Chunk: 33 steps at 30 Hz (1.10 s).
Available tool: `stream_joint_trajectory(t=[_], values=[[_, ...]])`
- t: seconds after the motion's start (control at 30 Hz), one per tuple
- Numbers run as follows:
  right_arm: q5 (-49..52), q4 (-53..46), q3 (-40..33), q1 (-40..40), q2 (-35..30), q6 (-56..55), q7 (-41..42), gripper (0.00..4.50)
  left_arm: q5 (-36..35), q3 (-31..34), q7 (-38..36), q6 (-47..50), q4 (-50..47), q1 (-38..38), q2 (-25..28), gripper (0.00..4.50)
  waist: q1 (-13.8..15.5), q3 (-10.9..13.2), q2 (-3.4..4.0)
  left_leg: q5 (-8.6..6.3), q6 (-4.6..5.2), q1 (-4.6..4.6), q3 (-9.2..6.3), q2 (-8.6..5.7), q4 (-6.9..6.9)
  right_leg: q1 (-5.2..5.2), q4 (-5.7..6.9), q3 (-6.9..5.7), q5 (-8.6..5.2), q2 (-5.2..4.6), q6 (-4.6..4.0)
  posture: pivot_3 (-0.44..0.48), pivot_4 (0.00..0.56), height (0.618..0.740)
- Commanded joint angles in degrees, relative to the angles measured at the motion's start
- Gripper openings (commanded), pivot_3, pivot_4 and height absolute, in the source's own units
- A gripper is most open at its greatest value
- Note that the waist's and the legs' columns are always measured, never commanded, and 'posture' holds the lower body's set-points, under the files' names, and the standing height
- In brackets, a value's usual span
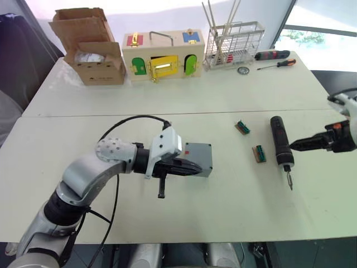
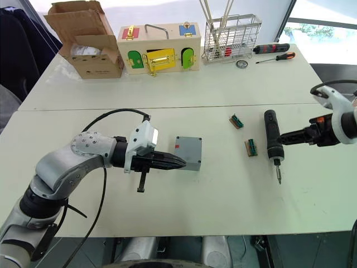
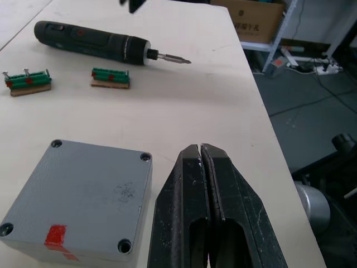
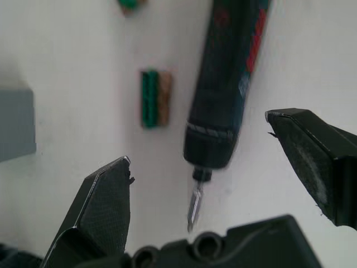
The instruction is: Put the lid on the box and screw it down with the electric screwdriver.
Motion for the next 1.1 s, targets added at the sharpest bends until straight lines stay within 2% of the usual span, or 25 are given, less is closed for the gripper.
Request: stream_joint_trajectory(t=[0.03, 0.3, 0.43, 0.53, 0.63, 0.83, 0.97, 1.1], values=[[-5.37, 8.19, 6.21, -6.71, 3.11, 0.94, 4.43, 4.47, 0.83, -0.28, 1.53, -1.08, -2.32, 0.75, -0.66, 0.0, -0.04, 0.0, 0.0, 0.0, 0.0, 0.0, 0.03, 0.0, 0.01, -0.01, 0.0, 0.04, 0.0, 0.0, 0.0, 0.0, 0.15, 0.734], [-17.59, 29.47, 15.01, -17.65, 14.44, -6.52, 10.14, 4.47, -1.02, 1.49, 6.47, 1.65, -6.12, 4.3, -1.25, 0.0, 0.43, 0.0, 0.0, 0.01, -0.02, -0.01, 0.1, -0.03, 0.04, -0.06, 0.01, 0.16, 0.01, -0.01, 0.01, 0.0, 0.15, 0.734], [-24.71, 32.79, 21.04, -16.31, 17.63, -13.4, 15.77, 4.47, -1.07, 1.91, 8.8, 2.84, -7.86, 5.77, -1.19, 0.0, 0.35, 0.0, 0.01, 0.01, -0.02, -0.02, 0.1, -0.05, 0.06, -0.07, 0.02, 0.19, 0.01, -0.01, 0.01, 0.0, 0.15, 0.734], [-27.72, 35.53, 21.09, -16.51, 19.64, -14.62, 16.75, 4.47, -0.76, 1.69, 9.79, 3.07, -8.13, 5.99, -1.05, 0.0, 0.29, -0.03, -0.03, 0.02, -0.04, -0.01, 0.08, -0.05, 0.07, -0.06, 0.04, 0.18, 0.01, 0.02, 0.01, 0.0, 0.15, 0.734], [-30.21, 38.04, 19.51, -16.24, 21.91, -16.18, 15.35, 3.69, -0.87, 1.82, 10.9, 3.35, -8.33, 6.41, -1.18, 0.0, 0.29, -0.11, -0.17, 0.02, -0.05, 0.02, 0.05, -0.06, 0.07, -0.02, 0.04, 0.17, 0.01, 0.03, 0.01, 0.0, 0.15, 0.734], [-34.68, 38.85, 18.53, -14.45, 22.68, -19.29, 16.95, 1.81, -0.81, 1.56, 11.65, 3.22, -8.34, 6.62, -1.04, 0.0, 0.3, -0.18, -0.28, 0.02, -0.07, 0.04, 0.02, -0.07, 0.07, 0.0, 0.03, 0.17, 0.01, 0.03, 0.01, 0.0, 0.15, 0.734], [-37.89, 37.18, 19.13, -10.54, 19.89, -22.94, 19.74, 1.77, -0.08, 1.02, 11.23, 2.41, -6.98, 5.74, -1.0, 0.0, 0.84, -0.27, -0.43, 0.02, -0.07, 0.04, -0.08, -0.07, 0.07, 0.07, 0.02, 0.1, 0.01, 0.03, 0.01, 0.0, 0.15, 0.734], [-38.51, 37.3, 15.44, -9.68, 19.83, -23.83, 18.05, 1.77, 0.89, 0.34, 10.12, 1.19, -5.04, 4.79, -1.17, 0.0, 1.94, -0.36, -0.57, 0.05, -0.11, 0.04, -0.29, -0.09, 0.11, 0.24, -0.02, -0.05, 0.0, 0.03, 0.0, 0.0, 0.15, 0.734]])
